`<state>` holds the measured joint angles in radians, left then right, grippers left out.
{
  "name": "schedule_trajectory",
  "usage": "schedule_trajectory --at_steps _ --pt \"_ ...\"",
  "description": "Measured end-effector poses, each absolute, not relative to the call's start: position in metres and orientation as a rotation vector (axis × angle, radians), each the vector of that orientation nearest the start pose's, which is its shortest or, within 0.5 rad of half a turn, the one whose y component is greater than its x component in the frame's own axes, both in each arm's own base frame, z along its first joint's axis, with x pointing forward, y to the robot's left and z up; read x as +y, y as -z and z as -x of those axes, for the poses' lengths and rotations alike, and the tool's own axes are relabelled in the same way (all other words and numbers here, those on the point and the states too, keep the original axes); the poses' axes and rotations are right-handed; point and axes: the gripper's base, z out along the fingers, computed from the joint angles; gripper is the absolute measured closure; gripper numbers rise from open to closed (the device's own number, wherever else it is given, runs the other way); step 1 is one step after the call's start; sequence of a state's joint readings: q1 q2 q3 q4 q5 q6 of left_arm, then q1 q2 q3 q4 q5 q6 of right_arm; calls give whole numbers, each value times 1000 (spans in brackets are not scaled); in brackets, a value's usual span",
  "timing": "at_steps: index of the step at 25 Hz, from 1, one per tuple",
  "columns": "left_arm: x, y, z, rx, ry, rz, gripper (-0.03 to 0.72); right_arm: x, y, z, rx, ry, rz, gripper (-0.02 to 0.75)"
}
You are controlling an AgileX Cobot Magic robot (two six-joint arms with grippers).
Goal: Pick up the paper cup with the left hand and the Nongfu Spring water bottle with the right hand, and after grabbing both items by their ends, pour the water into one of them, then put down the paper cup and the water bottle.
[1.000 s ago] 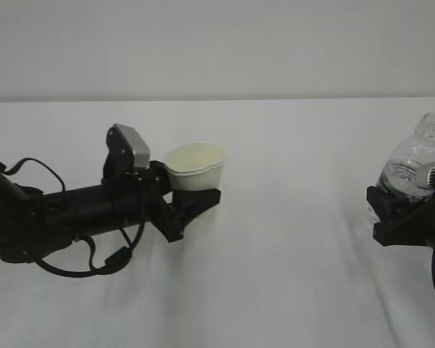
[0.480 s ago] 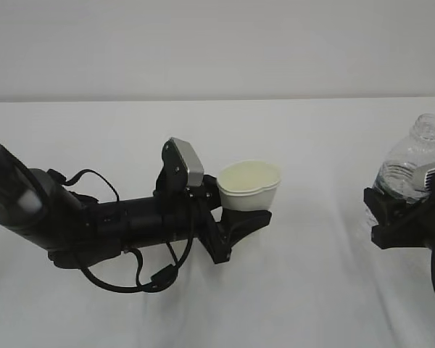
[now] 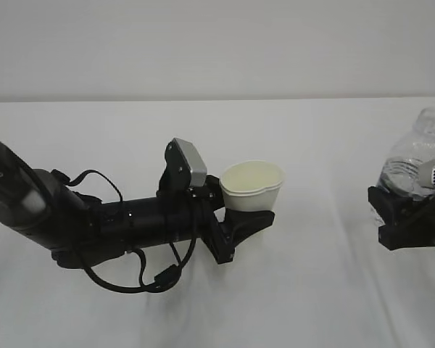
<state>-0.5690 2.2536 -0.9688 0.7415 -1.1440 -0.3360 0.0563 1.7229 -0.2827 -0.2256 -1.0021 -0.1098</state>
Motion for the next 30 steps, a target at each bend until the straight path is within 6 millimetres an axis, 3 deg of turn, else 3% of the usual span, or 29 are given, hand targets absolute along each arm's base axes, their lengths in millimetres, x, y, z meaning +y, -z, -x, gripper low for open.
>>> schedule_trajectory --at_steps 11,18,30 --pt "-279 -79 -279 1490 1021 -1056 251 29 -155 -226 1875 -57 380 288" --pt "-279 -79 -279 1491 1020 -1054 251 27 -159 -222 1899 -46 379 288" --pt "-289 -85 -293 1486 959 -1109 251 25 -165 -240 1967 41 469 288"
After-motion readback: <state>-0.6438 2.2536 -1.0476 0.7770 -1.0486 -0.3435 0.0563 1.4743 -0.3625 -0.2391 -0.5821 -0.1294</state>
